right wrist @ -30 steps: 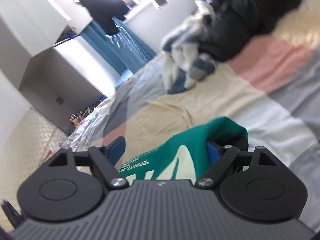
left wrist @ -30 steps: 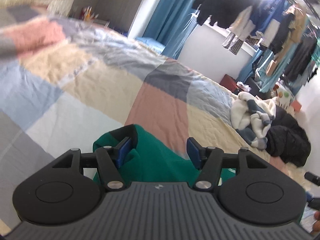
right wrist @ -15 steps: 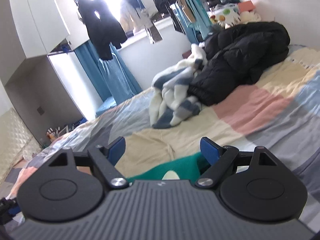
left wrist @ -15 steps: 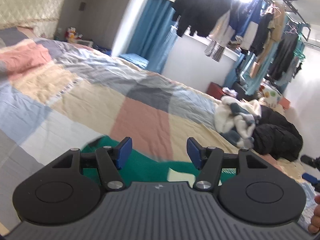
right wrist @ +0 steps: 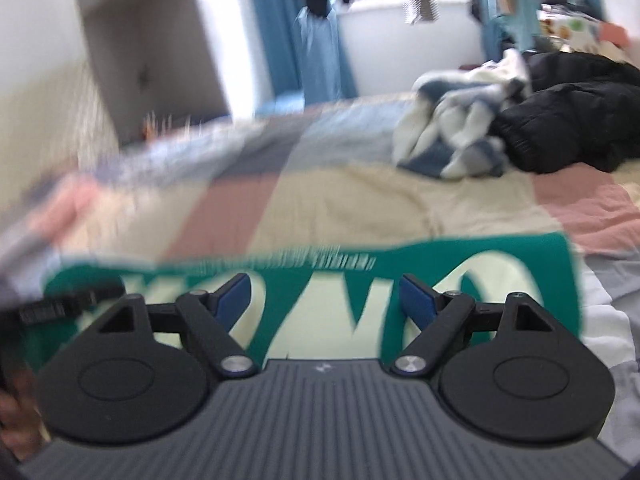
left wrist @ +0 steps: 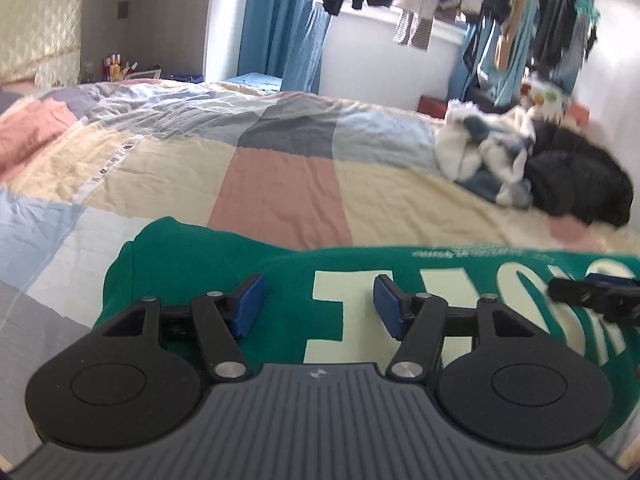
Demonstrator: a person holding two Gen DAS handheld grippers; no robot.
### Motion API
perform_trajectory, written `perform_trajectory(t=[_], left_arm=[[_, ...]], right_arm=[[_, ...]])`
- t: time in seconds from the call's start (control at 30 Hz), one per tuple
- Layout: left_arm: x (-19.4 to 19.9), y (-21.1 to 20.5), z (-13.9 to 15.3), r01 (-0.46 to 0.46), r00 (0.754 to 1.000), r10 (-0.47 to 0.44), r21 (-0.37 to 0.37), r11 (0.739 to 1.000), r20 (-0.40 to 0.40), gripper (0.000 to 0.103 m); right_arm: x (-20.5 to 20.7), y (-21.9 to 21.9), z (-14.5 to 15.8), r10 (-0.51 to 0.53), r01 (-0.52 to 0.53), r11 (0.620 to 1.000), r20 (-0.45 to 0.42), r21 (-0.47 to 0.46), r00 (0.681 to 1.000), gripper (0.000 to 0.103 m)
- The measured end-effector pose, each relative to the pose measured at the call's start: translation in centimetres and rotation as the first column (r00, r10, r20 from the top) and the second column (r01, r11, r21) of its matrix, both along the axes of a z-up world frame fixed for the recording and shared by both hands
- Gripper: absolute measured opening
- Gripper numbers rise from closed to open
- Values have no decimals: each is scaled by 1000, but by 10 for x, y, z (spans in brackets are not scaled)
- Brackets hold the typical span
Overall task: Fold large clothes
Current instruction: 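Open both grippers and lay the printed hoodie flat on the bed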
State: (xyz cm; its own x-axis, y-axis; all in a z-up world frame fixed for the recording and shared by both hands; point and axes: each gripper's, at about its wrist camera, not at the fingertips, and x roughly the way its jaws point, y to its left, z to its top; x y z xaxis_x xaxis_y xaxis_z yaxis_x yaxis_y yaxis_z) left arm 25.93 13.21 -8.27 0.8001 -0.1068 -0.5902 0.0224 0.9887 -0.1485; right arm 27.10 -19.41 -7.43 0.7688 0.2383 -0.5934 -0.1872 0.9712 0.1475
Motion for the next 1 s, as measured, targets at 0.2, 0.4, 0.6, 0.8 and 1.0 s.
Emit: perform_trajectory(t=[0.2,0.4,0.6,0.8,1.0], left_arm=[[9,1,-13,4,999,-3,8,1000,-38,66],[16,-1,-23,-5,998,6,18,1000,-56,68],[9,0,-18,-17,999,17,11,1000,-27,68],[-39,8,11,-39,999,40,-64,997,14,74],[-98,18,8,-86,996,80,-230,969,-37,85]], right_arm=[[5,29,-20,22,-27,987,-33,-159,999,82],[8,27,-28,24,-33,990,-65,-140,998,83],[9,27,-29,20,-29,990,-72,-137,997,83],[9,26,-28,17,-27,991,-77,-128,997,83],[7,26,-27,9,-18,992,-66,-128,998,83]])
